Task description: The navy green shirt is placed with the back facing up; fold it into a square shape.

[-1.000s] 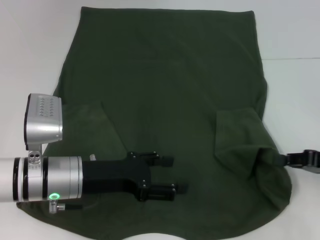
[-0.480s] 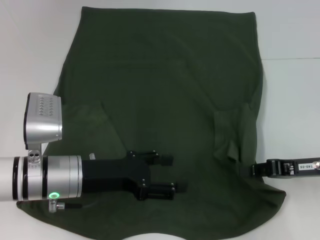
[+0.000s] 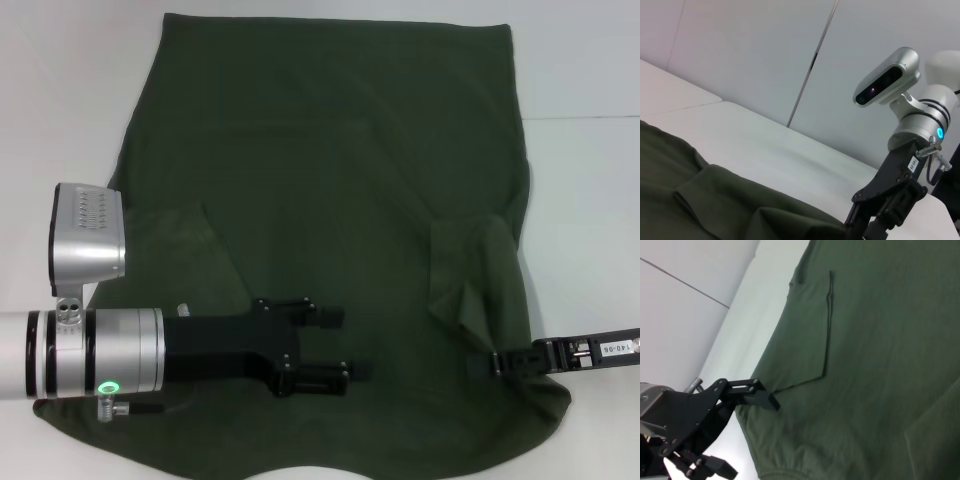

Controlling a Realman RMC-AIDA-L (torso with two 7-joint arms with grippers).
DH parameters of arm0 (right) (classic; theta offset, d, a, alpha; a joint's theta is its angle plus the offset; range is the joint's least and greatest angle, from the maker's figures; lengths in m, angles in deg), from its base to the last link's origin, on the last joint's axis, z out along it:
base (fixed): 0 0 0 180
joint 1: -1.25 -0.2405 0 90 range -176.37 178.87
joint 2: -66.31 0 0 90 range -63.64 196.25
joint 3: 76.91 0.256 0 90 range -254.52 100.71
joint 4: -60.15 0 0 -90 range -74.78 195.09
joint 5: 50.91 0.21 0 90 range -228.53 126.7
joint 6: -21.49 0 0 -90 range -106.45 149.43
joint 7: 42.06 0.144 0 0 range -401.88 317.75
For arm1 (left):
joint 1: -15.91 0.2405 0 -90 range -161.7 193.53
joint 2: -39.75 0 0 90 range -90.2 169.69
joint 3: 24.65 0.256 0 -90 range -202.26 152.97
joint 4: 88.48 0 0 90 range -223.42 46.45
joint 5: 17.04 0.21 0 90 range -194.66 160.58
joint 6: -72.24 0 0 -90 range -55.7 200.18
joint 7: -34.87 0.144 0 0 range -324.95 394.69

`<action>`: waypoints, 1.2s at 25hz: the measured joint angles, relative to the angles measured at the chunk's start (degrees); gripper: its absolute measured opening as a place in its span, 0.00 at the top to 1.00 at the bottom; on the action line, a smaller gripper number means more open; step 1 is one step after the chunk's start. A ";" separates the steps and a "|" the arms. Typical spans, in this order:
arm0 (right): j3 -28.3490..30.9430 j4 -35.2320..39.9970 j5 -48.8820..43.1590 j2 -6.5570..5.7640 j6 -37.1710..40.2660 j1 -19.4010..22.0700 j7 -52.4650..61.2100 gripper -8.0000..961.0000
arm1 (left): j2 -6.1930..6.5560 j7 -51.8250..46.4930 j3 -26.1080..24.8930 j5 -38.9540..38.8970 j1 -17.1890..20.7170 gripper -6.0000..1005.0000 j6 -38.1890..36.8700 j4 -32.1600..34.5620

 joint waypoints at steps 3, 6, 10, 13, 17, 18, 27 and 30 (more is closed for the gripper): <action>0.22 0.05 0.26 -0.18 0.63 0.01 -0.38 0.66 | 0.00 -0.03 0.00 0.00 -0.05 0.16 0.03 0.00; 0.75 0.10 0.43 -0.39 1.14 -0.11 -0.46 0.47 | 0.05 -0.10 0.00 0.00 -0.06 0.16 0.03 0.04; 3.67 0.18 0.53 -0.98 1.60 -0.17 -0.48 0.37 | 0.08 -0.12 0.00 -0.40 -0.07 0.16 0.03 0.09; 5.96 0.33 0.53 -1.71 1.64 -0.29 -0.61 0.29 | 0.09 -0.13 0.00 -0.47 -0.07 0.16 -0.14 0.09; 6.81 1.35 0.54 -2.14 1.20 -0.62 -0.54 0.22 | 0.09 -0.15 0.00 -0.50 -0.15 0.16 -0.38 0.09; 6.81 1.60 0.54 -2.14 1.13 -0.68 -0.51 0.21 | 0.09 -0.15 0.00 -0.51 -0.15 0.16 -0.39 0.09; 9.53 4.53 0.53 -1.91 0.76 -1.43 -0.29 0.19 | 0.09 -0.15 0.00 -0.53 -0.09 0.16 -0.42 0.09; 10.57 4.87 0.57 -2.02 0.64 -1.58 -0.24 0.19 | 0.09 -0.15 0.00 -0.53 -0.04 0.16 -0.40 0.09</action>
